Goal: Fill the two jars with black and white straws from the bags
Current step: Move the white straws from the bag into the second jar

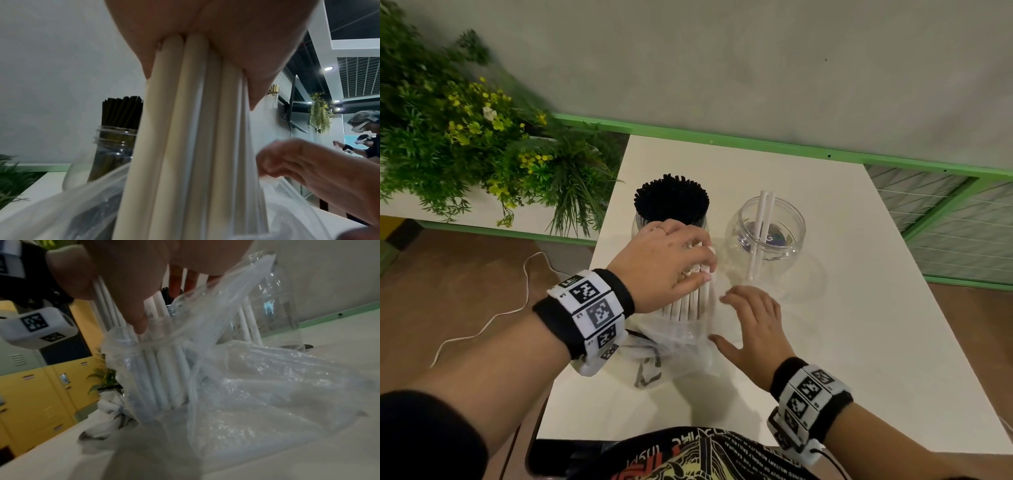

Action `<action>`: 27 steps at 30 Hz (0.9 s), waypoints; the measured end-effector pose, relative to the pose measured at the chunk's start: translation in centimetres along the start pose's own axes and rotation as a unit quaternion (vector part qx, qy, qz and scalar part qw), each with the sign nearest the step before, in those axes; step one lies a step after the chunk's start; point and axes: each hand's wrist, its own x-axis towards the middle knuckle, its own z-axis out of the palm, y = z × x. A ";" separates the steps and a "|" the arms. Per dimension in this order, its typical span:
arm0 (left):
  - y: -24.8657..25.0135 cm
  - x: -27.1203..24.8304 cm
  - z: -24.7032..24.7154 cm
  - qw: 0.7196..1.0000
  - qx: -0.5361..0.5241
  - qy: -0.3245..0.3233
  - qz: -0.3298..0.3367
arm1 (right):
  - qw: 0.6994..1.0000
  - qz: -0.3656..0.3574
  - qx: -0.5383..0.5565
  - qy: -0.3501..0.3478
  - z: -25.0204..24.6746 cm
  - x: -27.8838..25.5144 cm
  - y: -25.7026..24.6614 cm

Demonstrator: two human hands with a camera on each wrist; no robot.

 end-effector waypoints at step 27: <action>0.8 -0.5 0.0 0.999 -0.014 0.027 -0.031 | 0.972 0.052 -0.129 -0.191 0.8 1.0 1.4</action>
